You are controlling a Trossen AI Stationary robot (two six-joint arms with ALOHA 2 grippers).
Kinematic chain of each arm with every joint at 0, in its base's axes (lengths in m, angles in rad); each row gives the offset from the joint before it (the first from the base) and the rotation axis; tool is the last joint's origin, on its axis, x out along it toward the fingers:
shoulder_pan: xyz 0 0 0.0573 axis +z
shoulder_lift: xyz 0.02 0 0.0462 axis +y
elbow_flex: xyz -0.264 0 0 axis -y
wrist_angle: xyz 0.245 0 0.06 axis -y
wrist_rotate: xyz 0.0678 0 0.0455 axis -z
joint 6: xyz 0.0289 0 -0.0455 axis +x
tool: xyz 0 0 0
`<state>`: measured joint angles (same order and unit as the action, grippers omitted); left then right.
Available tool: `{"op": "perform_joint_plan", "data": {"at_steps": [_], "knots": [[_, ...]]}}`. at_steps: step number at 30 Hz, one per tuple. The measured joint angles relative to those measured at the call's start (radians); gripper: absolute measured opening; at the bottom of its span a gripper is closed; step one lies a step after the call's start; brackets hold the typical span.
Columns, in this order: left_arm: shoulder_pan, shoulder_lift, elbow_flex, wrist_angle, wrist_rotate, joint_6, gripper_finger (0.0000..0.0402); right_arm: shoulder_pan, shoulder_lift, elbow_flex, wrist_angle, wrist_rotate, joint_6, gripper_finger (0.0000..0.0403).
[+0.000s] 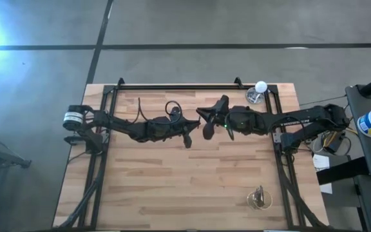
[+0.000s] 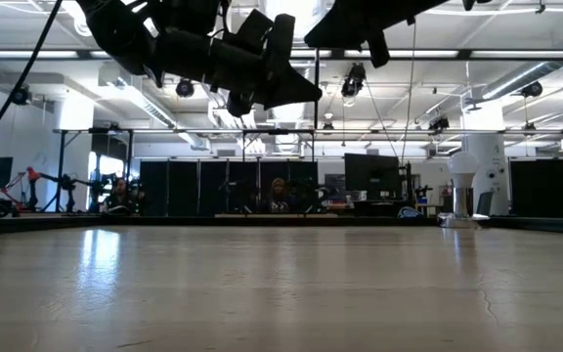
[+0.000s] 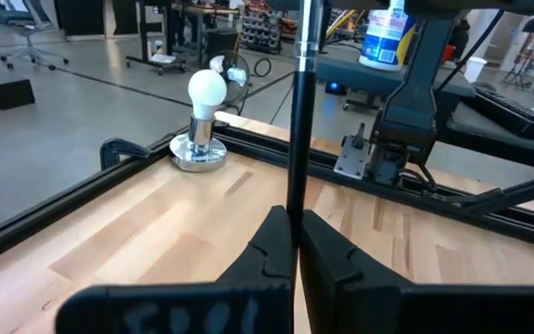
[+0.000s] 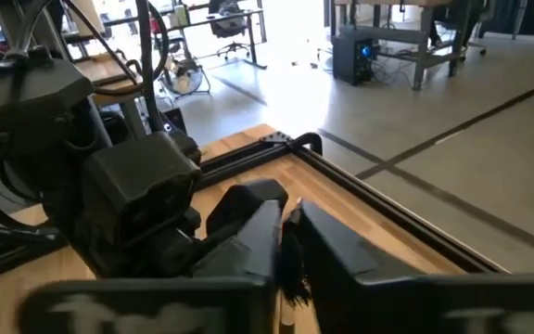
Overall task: Pick & Place Makeup Brushes
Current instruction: Put the eyebrow brush into the makeup brush holder
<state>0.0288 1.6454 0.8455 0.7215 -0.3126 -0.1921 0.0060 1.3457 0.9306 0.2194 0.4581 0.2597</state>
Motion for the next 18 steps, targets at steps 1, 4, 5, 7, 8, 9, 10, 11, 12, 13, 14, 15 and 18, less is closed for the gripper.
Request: {"op": "perform_joint_plan", "data": {"at_steps": [1,4,5,7,8,9,10,11,12,13,14,15,18], "knots": [[0.0,0.0,0.0,0.0,0.0,0.0,0.0001,0.001,0.0,0.0,0.001,0.001,-0.006,0.0022],[0.0,0.0,0.0,-0.007,0.001,-0.007,0.0016,0.004,0.0,-0.001,0.0,-0.003,-0.023,0.0019],[0.0,0.0,0.0,-0.011,0.001,-0.014,0.0026,0.007,0.0,-0.001,0.0,-0.005,-0.029,0.0017],[0.0,0.0,0.0,-0.031,0.003,-0.025,0.0048,0.015,-0.011,-0.002,-0.004,-0.005,-0.037,0.0017],[0.0,0.0,0.0,-0.038,0.005,-0.029,0.0059,0.02,-0.019,-0.002,-0.005,-0.006,-0.039,0.0016],[0.0,-0.003,0.0,-0.045,0.006,-0.034,0.0069,0.027,-0.032,-0.002,-0.008,-0.008,-0.039,0.0016],[0.0,-0.006,0.0,-0.05,0.006,-0.038,0.0078,0.036,-0.046,-0.002,-0.008,-0.008,-0.039,0.0016],[-0.001,-0.008,0.0,-0.049,0.007,-0.041,0.0085,0.049,-0.061,-0.002,-0.008,-0.008,-0.039,0.0015],[-0.001,-0.013,-0.002,-0.044,0.011,-0.042,0.0092,0.065,-0.079,-0.002,-0.011,-0.006,-0.039,0.0015],[-0.001,-0.018,-0.006,-0.045,0.015,-0.04,0.0097,0.081,-0.098,-0.002,-0.024,-0.003,-0.04,0.0015],[-0.002,-0.024,-0.01,-0.044,0.019,-0.036,0.01,0.1,-0.117,-0.002,-0.041,0.007,-0.039,0.0015],[-0.002,-0.031,-0.017,-0.038,0.027,-0.033,0.0103,0.121,-0.135,-0.002,-0.06,0.031,-0.036,0.0015],[0.0,-0.049,-0.043,-0.015,0.073,-0.029,0.0106,0.199,-0.191,-0.002,-0.137,0.134,-0.006,0.0014]]}}
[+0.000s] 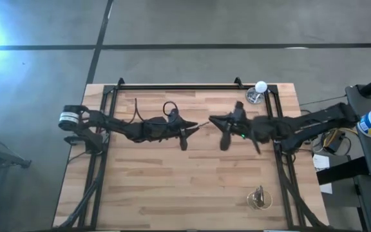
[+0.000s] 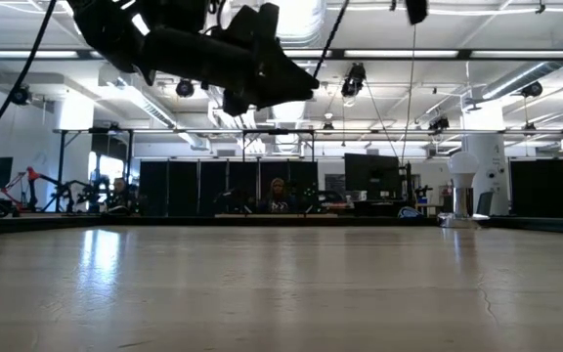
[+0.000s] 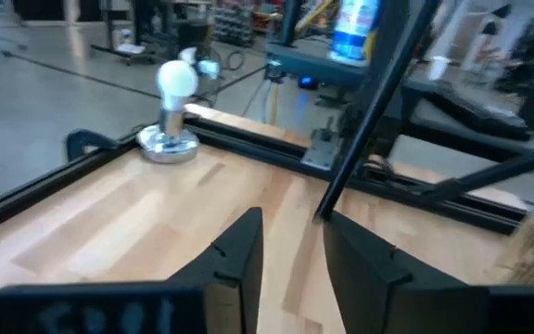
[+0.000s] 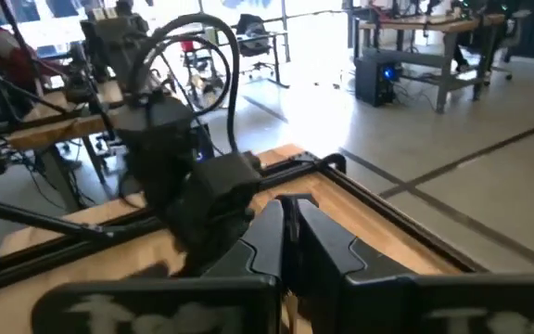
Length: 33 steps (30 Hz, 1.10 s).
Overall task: Pick & Place Makeup Brushes
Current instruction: Put the eyebrow brush into the makeup brush holder
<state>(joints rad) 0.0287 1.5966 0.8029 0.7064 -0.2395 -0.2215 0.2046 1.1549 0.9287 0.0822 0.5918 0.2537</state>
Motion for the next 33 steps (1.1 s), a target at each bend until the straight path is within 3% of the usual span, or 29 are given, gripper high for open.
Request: {"op": "perform_joint_plan", "data": {"at_steps": [7,12,16,22,33], "knots": [[0.001,-0.012,-0.073,0.119,0.039,-0.018,0.0107,0.223,-0.053,0.083,-0.358,0.215,0.261,0.0014],[0.0,-0.013,-0.109,0.159,0.041,-0.021,0.0108,0.389,0.011,0.246,-0.725,0.325,0.559,0.0014],[0.0,-0.015,-0.119,0.16,0.043,-0.019,0.0108,0.491,0.102,0.385,-1.015,0.347,0.819,0.0013],[0.0,-0.017,-0.121,0.16,0.043,-0.011,0.0108,0.604,0.241,0.548,-1.34,0.273,1.171,0.0013],[0.002,-0.032,-0.122,0.126,0.093,0.002,0.0096,0.769,0.366,0.669,-1.52,-0.007,1.516,0.0013]]}}
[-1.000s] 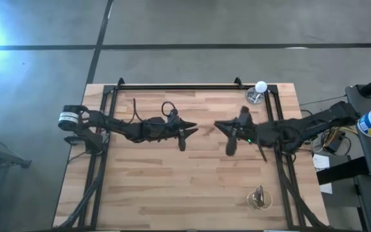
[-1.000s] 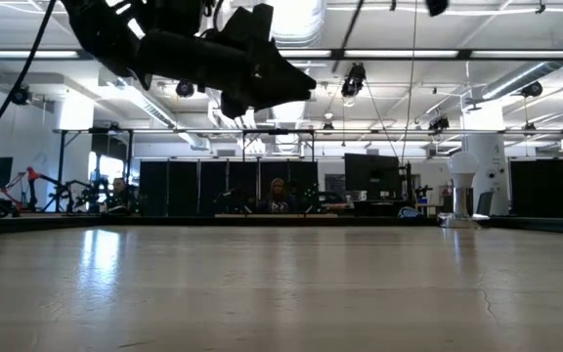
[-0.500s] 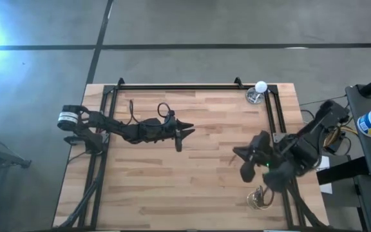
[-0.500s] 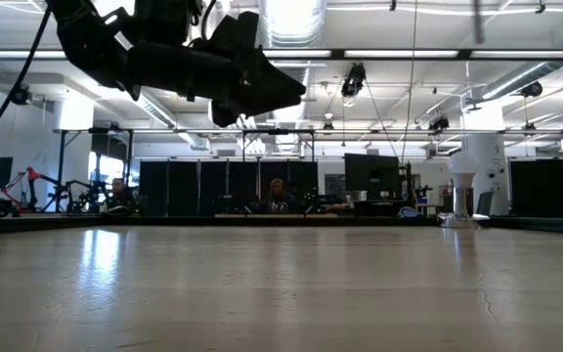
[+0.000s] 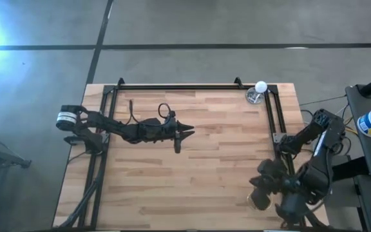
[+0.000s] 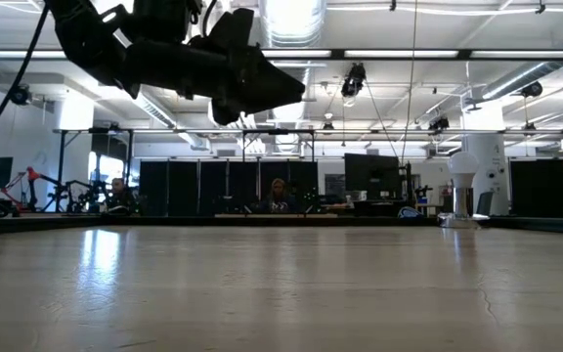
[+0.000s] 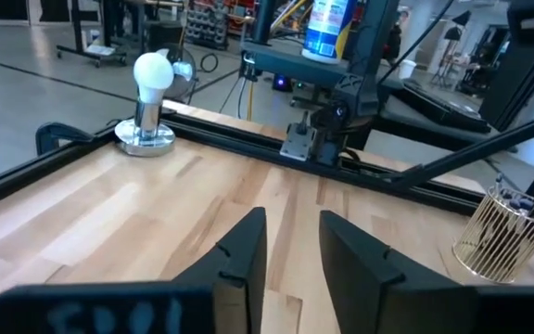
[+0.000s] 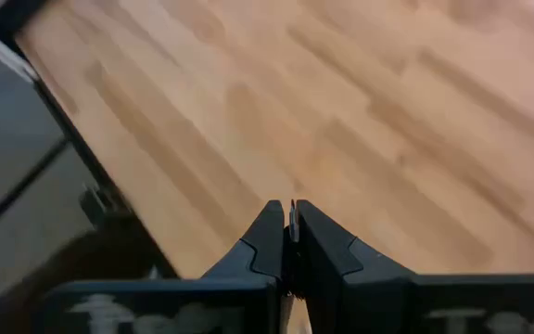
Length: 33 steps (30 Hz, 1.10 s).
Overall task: Pick & Place Makeup Brushes
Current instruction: Put the eyebrow brush into the makeup brush holder
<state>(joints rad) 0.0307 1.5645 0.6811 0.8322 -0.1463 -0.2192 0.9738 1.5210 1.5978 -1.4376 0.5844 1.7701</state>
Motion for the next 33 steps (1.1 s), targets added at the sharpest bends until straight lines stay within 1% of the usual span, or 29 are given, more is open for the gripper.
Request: {"op": "perform_joint_plan", "data": {"at_steps": [3,6,10,15,17,20,29,33], "knots": [[0.0,-0.005,0.0,-0.005,0.0,0.0,0.0083,0.041,0.013,0.0,-0.007,-0.044,0.044,0.0013],[-0.001,-0.009,0.0,-0.005,0.0,0.0,0.007,0.077,0.029,0.0,-0.038,-0.055,0.056,0.0013],[-0.001,-0.009,0.0,-0.005,0.0,-0.001,0.0056,0.107,0.06,-0.001,-0.136,-0.054,0.063,0.0013],[-0.002,-0.009,-0.001,-0.016,0.0,-0.016,0.0044,0.128,0.074,-0.057,-0.126,0.009,0.086,0.0013],[-0.002,-0.009,-0.005,-0.02,0.0,-0.031,0.0041,0.132,0.09,-0.095,-0.121,-0.008,0.113,0.0013],[-0.002,-0.012,-0.015,-0.018,0.0,-0.042,0.0036,0.142,0.108,-0.137,-0.083,-0.06,0.131,0.0013],[-0.002,-0.013,-0.031,-0.017,-0.003,-0.043,0.0023,0.162,0.12,-0.239,0.117,-0.058,0.172,0.0013],[-0.002,-0.013,-0.031,-0.017,-0.008,-0.044,0.0022,0.163,0.12,-0.284,0.16,-0.062,0.175,0.0018]]}}
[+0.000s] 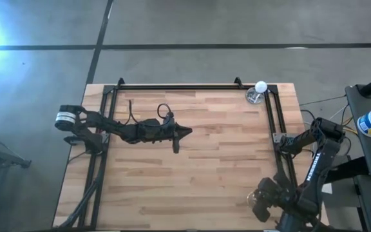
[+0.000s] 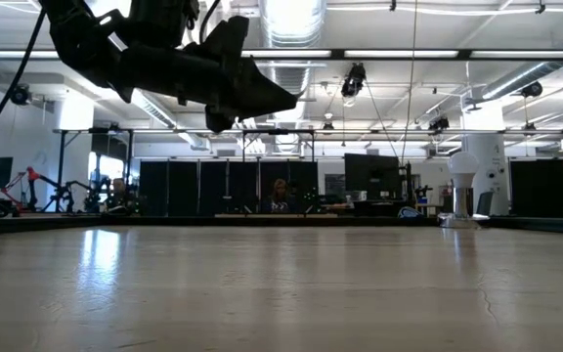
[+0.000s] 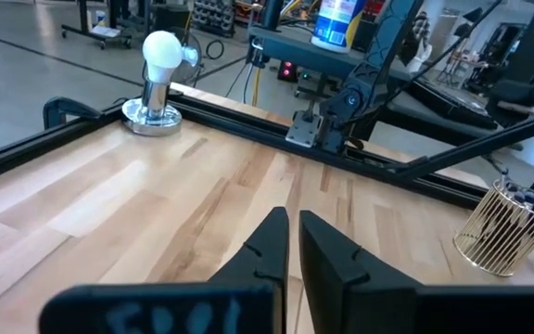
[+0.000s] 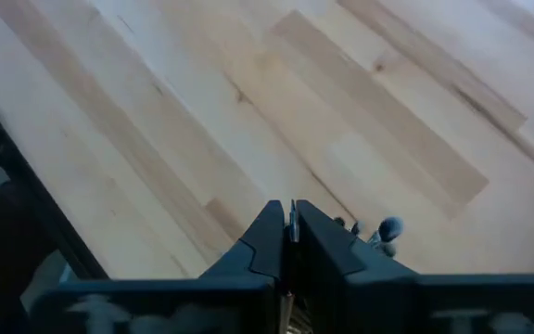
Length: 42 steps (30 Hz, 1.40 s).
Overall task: Pick & Place Makeup Brushes
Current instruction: Put the eyebrow brush into the makeup brush holder, then return to Home Position
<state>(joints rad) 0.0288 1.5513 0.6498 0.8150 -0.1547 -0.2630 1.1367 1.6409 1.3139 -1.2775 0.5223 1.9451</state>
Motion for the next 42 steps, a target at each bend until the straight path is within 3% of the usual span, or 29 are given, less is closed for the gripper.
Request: {"op": "perform_joint_plan", "data": {"at_steps": [9,12,16,22,27,29,32,36,42], "knots": [[0.004,0.0,0.0,-0.001,0.001,-0.019,0.0022,0.0,-0.002,-0.003,-0.007,-0.12,-0.026,0.0111],[0.015,0.0,0.0,0.0,0.045,-0.024,0.0021,0.0,-0.005,0.031,-0.053,-0.146,-0.043,0.0145],[0.028,0.0,0.0,0.0,0.089,-0.019,0.0014,-0.006,-0.03,0.084,-0.069,-0.143,-0.193,0.0165],[0.056,-0.018,-0.002,-0.001,0.159,0.021,0.0001,-0.081,-0.102,0.081,-0.001,0.006,-0.545,0.0112],[0.063,-0.056,-0.01,0.001,0.229,0.088,0.0,-0.232,-0.233,-0.015,0.251,0.026,-0.994,0.0025],[0.068,-0.08,-0.024,0.0,0.255,0.111,0.0,-0.307,-0.292,-0.069,0.369,0.01,-1.173,0.0013],[0.072,-0.126,-0.056,0.002,0.274,0.135,0.0,-0.439,-0.384,-0.172,0.561,-0.068,-1.413,0.0008],[0.093,-0.21,-0.13,0.036,0.297,0.14,0.0,-0.647,-0.474,-0.335,0.879,-0.294,-1.697,0.0008],[0.143,-0.353,-0.257,0.049,0.303,0.138,0.0,-0.953,-0.51,-0.491,1.208,-0.578,-1.966,0.0008]]}}
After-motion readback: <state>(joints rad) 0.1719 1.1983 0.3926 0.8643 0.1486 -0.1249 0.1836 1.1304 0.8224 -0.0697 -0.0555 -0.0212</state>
